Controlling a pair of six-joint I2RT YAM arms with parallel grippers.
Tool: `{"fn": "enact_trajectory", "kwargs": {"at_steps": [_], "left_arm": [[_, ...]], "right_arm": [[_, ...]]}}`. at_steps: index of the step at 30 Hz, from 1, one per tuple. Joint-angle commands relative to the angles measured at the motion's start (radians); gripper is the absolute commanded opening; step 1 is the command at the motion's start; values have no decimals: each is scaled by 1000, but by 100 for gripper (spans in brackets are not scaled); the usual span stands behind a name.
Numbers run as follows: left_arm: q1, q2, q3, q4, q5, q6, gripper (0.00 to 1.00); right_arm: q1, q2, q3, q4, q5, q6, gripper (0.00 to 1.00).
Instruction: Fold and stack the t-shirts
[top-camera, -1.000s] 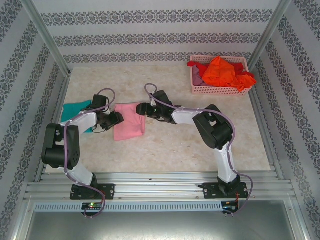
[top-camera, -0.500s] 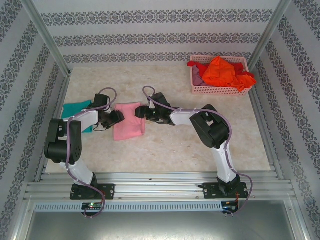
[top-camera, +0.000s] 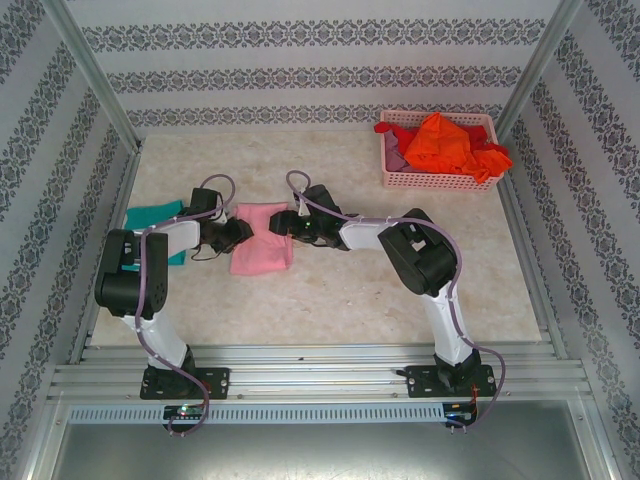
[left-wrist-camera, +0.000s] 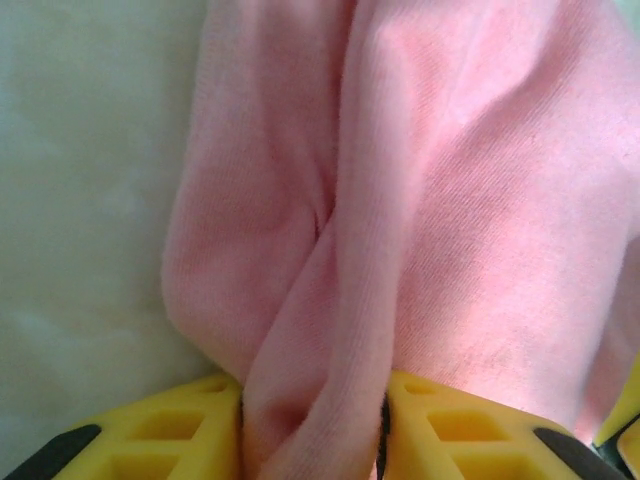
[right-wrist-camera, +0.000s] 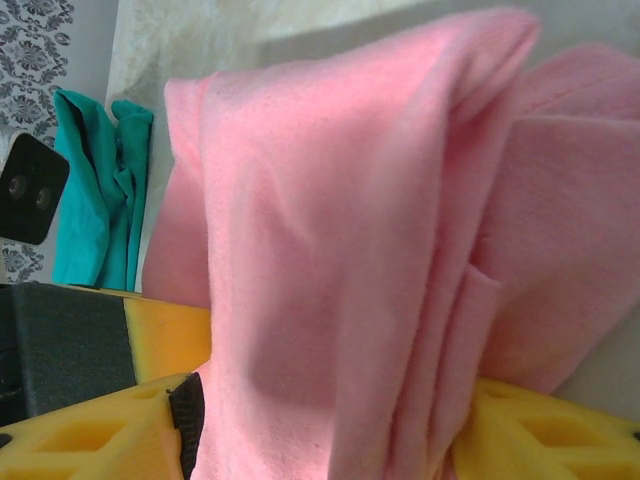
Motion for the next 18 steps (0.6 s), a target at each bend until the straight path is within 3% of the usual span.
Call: {"fn": "enact_trajectory", "kwargs": {"at_steps": [1, 8, 12, 18], "left_arm": [[-2, 42, -22, 86, 49, -50, 33], [-2, 96, -20, 152, 77, -81, 21], [-2, 112, -24, 172, 80, -78, 0], [-2, 43, -40, 112, -45, 1, 0]], "right_arm": [[19, 60, 16, 18, -54, 23, 64], [20, 70, 15, 25, -66, 34, 64], [15, 59, 12, 23, -72, 31, 64], [-24, -40, -45, 26, -48, -20, 65]]}}
